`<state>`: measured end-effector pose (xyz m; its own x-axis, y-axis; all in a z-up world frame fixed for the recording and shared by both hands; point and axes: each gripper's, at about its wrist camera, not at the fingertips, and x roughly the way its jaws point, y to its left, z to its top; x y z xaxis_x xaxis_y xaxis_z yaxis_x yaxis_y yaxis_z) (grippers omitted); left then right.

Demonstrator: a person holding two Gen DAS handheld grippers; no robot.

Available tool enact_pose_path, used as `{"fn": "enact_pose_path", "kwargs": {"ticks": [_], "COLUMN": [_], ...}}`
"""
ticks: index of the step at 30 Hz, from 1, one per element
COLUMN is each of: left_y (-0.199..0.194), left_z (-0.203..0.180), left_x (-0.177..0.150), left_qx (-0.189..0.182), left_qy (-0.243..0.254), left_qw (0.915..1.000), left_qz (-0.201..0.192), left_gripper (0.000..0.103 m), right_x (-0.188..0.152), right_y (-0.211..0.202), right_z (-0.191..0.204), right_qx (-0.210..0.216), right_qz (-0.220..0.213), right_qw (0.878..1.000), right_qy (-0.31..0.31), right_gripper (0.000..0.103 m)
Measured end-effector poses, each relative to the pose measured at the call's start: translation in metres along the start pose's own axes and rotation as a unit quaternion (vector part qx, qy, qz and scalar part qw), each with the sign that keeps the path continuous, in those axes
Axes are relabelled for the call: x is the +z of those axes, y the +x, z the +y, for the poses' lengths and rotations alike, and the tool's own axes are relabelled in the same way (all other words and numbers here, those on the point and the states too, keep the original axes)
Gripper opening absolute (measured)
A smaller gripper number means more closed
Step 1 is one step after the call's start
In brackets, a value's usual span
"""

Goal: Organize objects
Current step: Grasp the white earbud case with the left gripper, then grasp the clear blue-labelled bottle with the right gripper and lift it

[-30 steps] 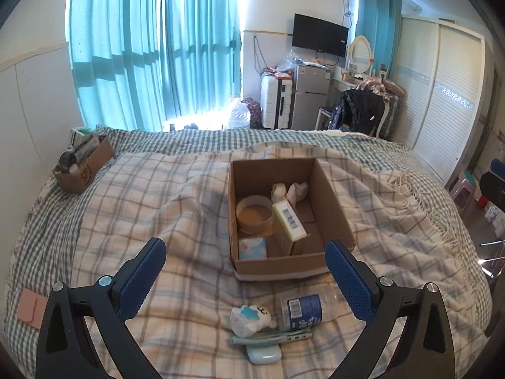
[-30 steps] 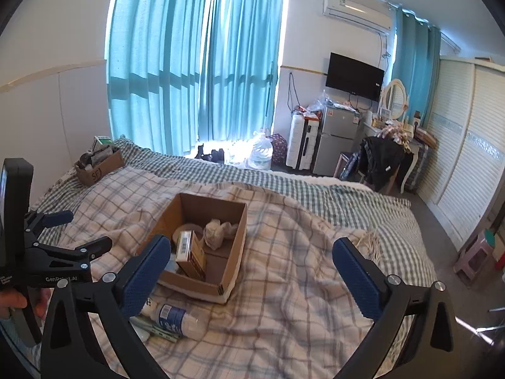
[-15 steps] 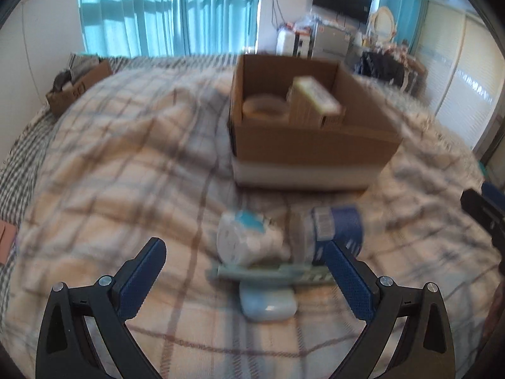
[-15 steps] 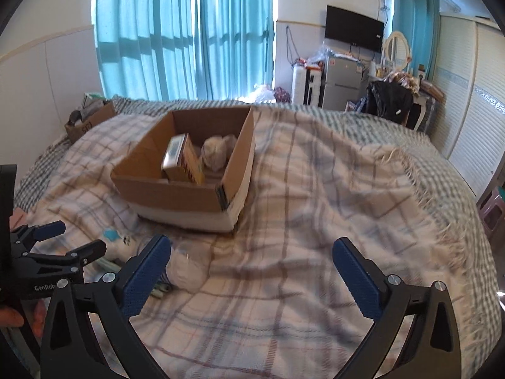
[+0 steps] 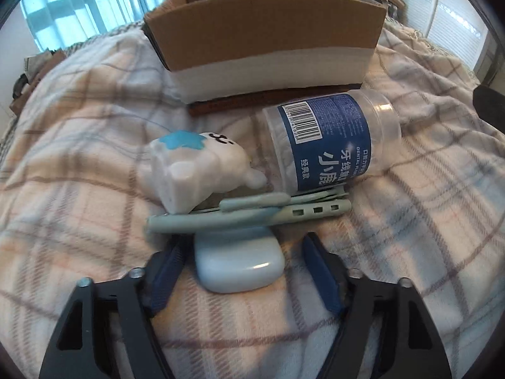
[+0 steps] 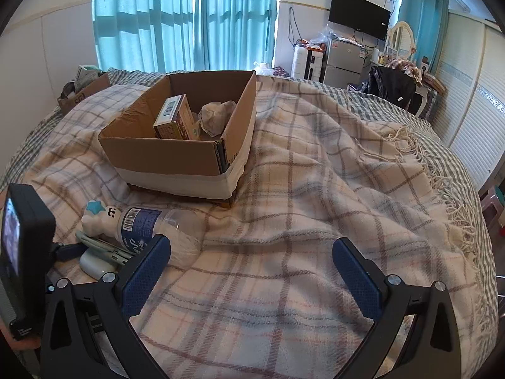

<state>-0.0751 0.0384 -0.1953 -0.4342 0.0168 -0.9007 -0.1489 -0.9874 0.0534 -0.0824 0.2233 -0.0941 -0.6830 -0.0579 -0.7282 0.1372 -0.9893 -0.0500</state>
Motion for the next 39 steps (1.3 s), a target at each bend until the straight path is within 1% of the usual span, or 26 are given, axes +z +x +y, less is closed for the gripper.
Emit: {"fn": "enact_pose_path", "kwargs": {"ticks": [1, 2, 5, 10, 12, 14, 16, 18, 20, 22, 23, 24, 26, 28, 32, 36, 39], "left_y": [0.0, -0.002, -0.013, -0.037, -0.052, -0.069, -0.091, -0.101, -0.109, -0.109, -0.107, -0.103, -0.092, -0.081, -0.063, -0.056, -0.052], "left_z": [0.0, 0.001, 0.004, 0.016, 0.021, 0.026, 0.035, 0.047, 0.052, 0.061, 0.068, 0.075, 0.085, 0.092, 0.096, 0.097, 0.099], "left_x": [-0.001, -0.002, -0.005, -0.011, -0.011, -0.011, -0.009, 0.004, 0.017, 0.026, 0.03, 0.034, 0.041, 0.044, 0.038, 0.033, 0.031], "left_qx": [0.001, -0.004, -0.023, -0.066, -0.078, -0.084, -0.095, -0.09, -0.065, -0.051, -0.048, -0.043, -0.028, -0.018, -0.007, -0.008, -0.008], "left_qy": [-0.002, -0.004, -0.014, -0.054, -0.067, -0.081, -0.093, -0.094, -0.089, -0.088, -0.094, -0.099, -0.113, -0.115, -0.111, -0.113, -0.117], "left_qw": [1.0, 1.0, 0.9996, 0.9962, 0.9942, 0.9918, 0.9873, 0.9855, 0.9856, 0.9861, 0.9849, 0.9847, 0.9842, 0.985, 0.9872, 0.9875, 0.9874], "left_qz": [0.0, 0.0, -0.005, -0.018, -0.031, -0.053, -0.087, -0.109, -0.128, -0.131, -0.137, -0.137, -0.134, -0.127, -0.114, -0.11, -0.107], "left_gripper": [0.054, 0.053, 0.053, 0.053, 0.053, 0.053, 0.053, 0.053, 0.053, 0.053, 0.053, 0.053, 0.053, 0.053, 0.053, 0.053, 0.053], "right_x": [0.0, 0.0, -0.001, 0.0, 0.001, 0.004, 0.006, 0.009, 0.013, 0.017, 0.019, 0.02, 0.02, 0.019, 0.016, 0.013, 0.012], "right_y": [0.0, 0.0, 0.0, -0.005, -0.009, -0.013, -0.015, -0.016, -0.015, -0.012, -0.009, -0.005, 0.009, 0.022, 0.041, 0.058, 0.066], "right_z": [0.0, 0.0, 0.001, -0.002, -0.003, -0.003, 0.002, 0.007, 0.015, 0.023, 0.028, 0.035, 0.048, 0.061, 0.081, 0.093, 0.099], "right_qx": [-0.001, -0.001, -0.003, 0.002, 0.006, 0.013, 0.016, 0.014, 0.019, 0.034, 0.038, 0.04, 0.048, 0.056, 0.034, 0.019, 0.019], "right_qz": [0.0, 0.0, 0.0, -0.004, -0.011, -0.012, -0.009, -0.007, -0.002, 0.005, 0.011, 0.018, 0.046, 0.067, 0.084, 0.1, 0.108], "right_qw": [1.0, 1.0, 1.0, 1.0, 1.0, 1.0, 1.0, 1.0, 1.0, 0.999, 0.999, 0.999, 0.998, 0.996, 0.996, 0.995, 0.994], "right_qy": [0.0, -0.001, -0.002, 0.008, 0.014, 0.018, 0.015, 0.01, 0.011, 0.02, 0.023, 0.022, 0.018, 0.017, -0.001, -0.013, -0.017], "right_gripper": [0.103, 0.103, 0.103, 0.103, 0.103, 0.103, 0.103, 0.103, 0.103, 0.103, 0.103, 0.103, 0.103, 0.103, 0.103, 0.103, 0.103]}}
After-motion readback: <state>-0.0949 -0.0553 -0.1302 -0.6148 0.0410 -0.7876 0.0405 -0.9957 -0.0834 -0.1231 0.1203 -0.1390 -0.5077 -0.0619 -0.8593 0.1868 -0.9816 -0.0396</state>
